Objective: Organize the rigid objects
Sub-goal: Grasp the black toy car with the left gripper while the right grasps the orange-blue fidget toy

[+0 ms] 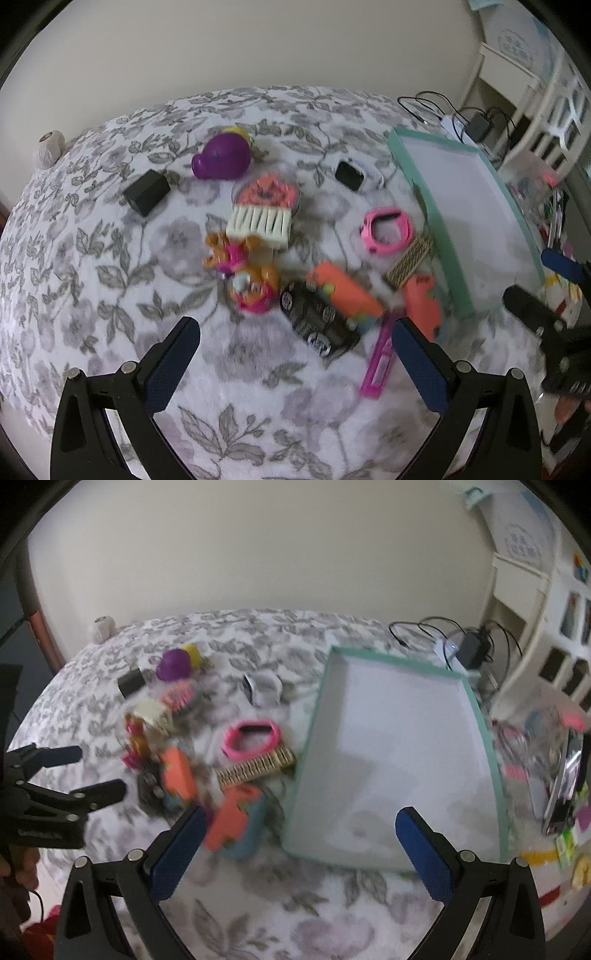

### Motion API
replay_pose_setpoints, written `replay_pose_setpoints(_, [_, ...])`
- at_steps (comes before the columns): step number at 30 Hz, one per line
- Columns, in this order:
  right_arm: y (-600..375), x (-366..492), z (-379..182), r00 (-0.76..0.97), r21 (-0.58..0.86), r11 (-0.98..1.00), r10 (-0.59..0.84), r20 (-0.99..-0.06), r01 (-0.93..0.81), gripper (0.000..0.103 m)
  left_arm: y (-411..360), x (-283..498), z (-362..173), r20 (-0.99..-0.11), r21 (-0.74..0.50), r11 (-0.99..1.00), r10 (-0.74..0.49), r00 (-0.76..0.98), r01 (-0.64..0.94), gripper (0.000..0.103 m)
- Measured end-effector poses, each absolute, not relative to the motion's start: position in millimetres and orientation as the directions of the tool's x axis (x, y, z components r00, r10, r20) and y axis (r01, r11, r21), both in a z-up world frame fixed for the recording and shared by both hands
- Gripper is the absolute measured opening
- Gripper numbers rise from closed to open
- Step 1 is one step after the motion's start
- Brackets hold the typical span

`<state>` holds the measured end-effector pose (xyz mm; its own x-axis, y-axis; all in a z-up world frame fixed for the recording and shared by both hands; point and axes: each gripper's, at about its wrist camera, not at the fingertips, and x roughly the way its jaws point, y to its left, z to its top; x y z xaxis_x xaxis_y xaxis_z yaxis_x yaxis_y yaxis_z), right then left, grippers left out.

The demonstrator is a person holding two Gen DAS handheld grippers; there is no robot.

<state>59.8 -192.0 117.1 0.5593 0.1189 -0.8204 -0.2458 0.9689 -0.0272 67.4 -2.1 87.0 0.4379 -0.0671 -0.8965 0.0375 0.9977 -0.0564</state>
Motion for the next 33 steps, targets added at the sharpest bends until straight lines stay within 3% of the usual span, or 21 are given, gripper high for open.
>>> replay_pose_setpoints(4, [-175, 79, 128, 0.508, -0.01, 0.971, 0.117, -0.854, -0.239, 0.103, -6, 83, 100, -0.905, -0.01, 1.0, -0.011, 0.426, 0.003, 0.103])
replay_pose_setpoints(18, [-162, 97, 91, 0.359, 0.071, 0.996, 0.088, -0.929, -0.059, 0.099, 23, 89, 61, -0.946, -0.119, 0.938, -0.007, 0.325, -0.325, 0.102])
replay_pose_setpoints(23, [-159, 92, 78, 0.354, 0.06, 0.997, 0.076, -0.932, -0.055, 0.091, 20, 89, 45, -0.949, -0.115, 0.934, -0.003, 0.315, -0.338, 0.101])
replay_pose_setpoints(27, [-154, 90, 66, 0.329, 0.068, 0.995, 0.09, -0.94, -0.077, 0.08, 19, 91, 33, -0.955, -0.163, 0.925, -0.061, 0.289, -0.343, 0.088])
replay_pose_setpoints(33, [-141, 88, 60, 0.303, 0.071, 0.989, 0.108, -0.947, -0.13, 0.065, 16, 91, 29, -0.95, -0.208, 0.923, -0.111, 0.293, -0.324, 0.08])
